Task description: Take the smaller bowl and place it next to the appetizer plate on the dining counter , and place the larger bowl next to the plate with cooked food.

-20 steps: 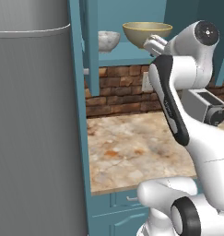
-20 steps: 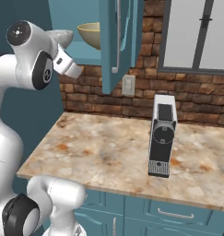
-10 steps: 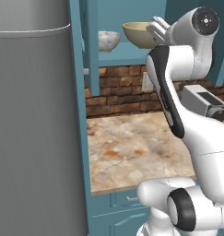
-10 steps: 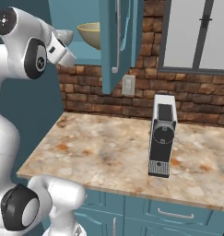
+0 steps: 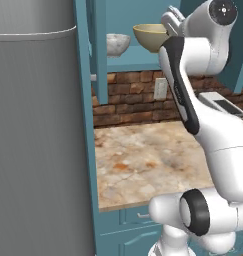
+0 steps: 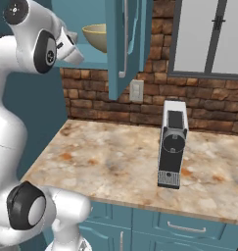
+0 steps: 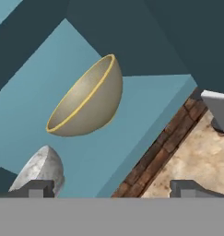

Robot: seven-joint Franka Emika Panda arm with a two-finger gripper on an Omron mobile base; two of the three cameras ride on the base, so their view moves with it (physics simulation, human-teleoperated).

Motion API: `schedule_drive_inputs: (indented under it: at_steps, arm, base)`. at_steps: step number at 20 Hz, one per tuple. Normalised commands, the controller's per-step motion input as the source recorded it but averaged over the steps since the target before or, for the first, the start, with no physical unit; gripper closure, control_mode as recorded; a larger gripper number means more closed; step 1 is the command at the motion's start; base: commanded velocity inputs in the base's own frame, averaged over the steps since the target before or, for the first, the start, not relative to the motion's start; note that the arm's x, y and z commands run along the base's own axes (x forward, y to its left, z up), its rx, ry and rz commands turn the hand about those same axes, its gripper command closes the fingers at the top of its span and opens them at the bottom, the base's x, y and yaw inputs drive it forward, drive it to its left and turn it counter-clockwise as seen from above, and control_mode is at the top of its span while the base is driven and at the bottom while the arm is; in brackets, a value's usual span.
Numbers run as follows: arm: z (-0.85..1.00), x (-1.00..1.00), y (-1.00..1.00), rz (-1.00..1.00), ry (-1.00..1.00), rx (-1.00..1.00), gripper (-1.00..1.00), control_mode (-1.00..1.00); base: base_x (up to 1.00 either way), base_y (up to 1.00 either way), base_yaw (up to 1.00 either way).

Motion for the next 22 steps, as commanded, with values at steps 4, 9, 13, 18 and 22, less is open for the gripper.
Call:
schedule_drive_inputs:
  at_steps: [4, 9, 13, 18, 22]
  arm:
    - [0.00, 0.50, -0.04, 0.00, 0.16, 0.07, -1.00, -1.00]
    - [0.00, 0.52, 0.00, 0.00, 0.20, 0.00, -1.00, -1.00]
    - [0.00, 0.51, 0.00, 0.00, 0.05, 0.00, -1.00, -1.00]
    - [0.00, 0.52, 0.00, 0.00, 0.00, 0.01, -1.00, -1.00]
    - [0.00, 0.51, -0.06, 0.00, 0.02, 0.03, -1.00, -1.00]
  base:
    - [0.00, 0.00, 0.00]
    - [0.00, 0.00, 0.00]
    - [0.00, 0.00, 0.00]
    - [0.00, 0.00, 0.00]
    - [0.00, 0.00, 0.00]
